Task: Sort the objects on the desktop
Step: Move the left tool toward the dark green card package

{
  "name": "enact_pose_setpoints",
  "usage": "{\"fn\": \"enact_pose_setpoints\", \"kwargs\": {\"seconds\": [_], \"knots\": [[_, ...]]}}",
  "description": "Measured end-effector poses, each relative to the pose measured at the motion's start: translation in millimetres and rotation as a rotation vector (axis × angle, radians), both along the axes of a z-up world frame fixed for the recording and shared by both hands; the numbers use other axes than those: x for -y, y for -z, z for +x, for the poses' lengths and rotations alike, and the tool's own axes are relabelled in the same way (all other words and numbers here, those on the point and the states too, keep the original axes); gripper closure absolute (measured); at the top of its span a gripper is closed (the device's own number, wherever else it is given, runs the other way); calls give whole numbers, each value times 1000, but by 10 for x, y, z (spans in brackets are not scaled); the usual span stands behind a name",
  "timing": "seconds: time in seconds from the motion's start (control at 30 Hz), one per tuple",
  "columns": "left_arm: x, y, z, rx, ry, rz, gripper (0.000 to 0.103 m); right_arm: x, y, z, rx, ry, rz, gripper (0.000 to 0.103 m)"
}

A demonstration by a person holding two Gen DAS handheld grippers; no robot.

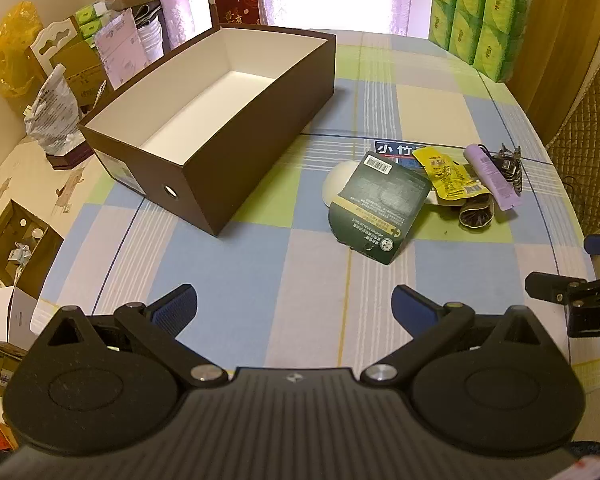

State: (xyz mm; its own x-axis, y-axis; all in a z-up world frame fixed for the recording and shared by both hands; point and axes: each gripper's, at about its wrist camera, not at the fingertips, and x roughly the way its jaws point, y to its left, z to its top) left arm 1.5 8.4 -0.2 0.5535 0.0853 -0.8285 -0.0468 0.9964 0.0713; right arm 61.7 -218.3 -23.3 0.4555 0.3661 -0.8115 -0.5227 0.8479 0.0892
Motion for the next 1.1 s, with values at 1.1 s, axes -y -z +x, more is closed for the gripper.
{"fn": "enact_pose_setpoints", "kwargs": {"seconds": [1.1], "knots": [[15, 45, 91, -14, -1, -20, 1, 21, 8, 66, 1, -19, -2, 2]]}}
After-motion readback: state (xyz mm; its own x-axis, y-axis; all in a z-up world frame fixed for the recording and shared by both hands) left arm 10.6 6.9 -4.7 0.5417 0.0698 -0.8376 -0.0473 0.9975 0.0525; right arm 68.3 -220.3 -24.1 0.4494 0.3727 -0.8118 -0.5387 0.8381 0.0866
